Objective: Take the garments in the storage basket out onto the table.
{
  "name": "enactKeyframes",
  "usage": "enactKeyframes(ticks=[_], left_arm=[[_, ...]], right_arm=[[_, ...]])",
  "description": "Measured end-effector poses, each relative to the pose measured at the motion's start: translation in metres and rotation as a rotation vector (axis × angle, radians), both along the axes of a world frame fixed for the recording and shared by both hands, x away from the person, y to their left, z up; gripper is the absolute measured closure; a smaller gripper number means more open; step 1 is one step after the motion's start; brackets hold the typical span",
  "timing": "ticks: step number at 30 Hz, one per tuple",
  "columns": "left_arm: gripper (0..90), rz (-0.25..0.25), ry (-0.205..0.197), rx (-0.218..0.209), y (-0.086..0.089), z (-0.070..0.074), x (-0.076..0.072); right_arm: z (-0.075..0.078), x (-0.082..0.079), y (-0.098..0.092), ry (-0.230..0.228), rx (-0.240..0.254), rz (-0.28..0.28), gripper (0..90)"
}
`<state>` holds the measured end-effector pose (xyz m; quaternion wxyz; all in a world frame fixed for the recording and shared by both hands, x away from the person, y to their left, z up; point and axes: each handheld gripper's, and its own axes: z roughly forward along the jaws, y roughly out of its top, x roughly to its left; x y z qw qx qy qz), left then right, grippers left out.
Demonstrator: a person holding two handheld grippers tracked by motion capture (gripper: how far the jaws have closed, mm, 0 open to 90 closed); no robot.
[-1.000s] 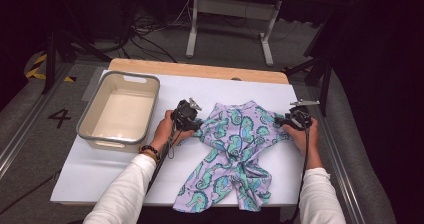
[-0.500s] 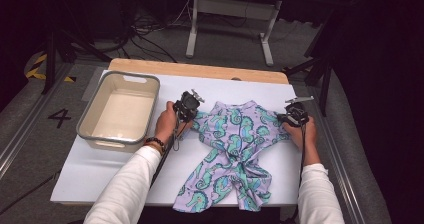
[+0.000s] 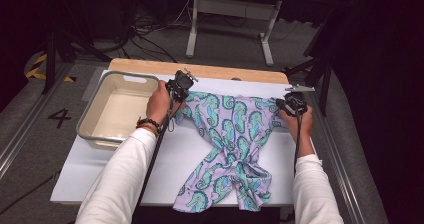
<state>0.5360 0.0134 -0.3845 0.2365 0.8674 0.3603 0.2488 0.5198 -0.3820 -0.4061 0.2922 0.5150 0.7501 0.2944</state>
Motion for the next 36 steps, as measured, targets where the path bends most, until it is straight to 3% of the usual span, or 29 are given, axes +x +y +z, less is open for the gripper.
enactKeyframes(ticks=[4,7,10,11,14,18,22,27,34,36], left_arm=[[89.1,0.044,-0.014,-0.007,0.009,0.007,0.007],[88.6,0.046,-0.002,-0.029,0.012,0.006,0.011],[76.8,0.075,-0.011,-0.042,0.009,0.004,0.01],[70.4,0.065,-0.003,-0.068,0.008,0.003,0.008],[67.6,0.031,-0.019,-0.077,0.003,0.005,0.002],[64.8,-0.032,-0.012,-0.091,-0.008,0.006,-0.011],[62.3,-0.091,-0.019,-0.12,-0.015,0.003,-0.028],[60.3,-0.183,-0.035,-0.177,-0.019,-0.004,-0.057],[54.2,-0.286,-0.041,-0.204,-0.017,-0.023,-0.097],[51.8,-0.323,-0.042,-0.229,-0.015,-0.028,-0.106]], right_arm=[[0.008,0.004,0.005,-0.038,0.014,-0.004,89.2],[0.013,0.01,0.012,-0.049,-0.004,-0.01,89.0],[0.013,0.013,0.019,-0.044,-0.049,-0.036,83.1],[0.011,0.013,0.021,-0.036,-0.052,-0.034,78.5],[0.011,0.012,0.022,-0.028,-0.05,-0.026,75.3],[0.01,0.004,0.027,-0.017,-0.042,0.016,71.8],[0.009,-0.009,0.031,-0.016,-0.007,0.057,67.7],[0.004,-0.037,0.036,-0.029,0.041,0.134,66.1],[-0.006,-0.072,0.041,-0.038,0.071,0.213,63.5],[-0.008,-0.082,0.042,-0.046,0.102,0.23,63.5]])
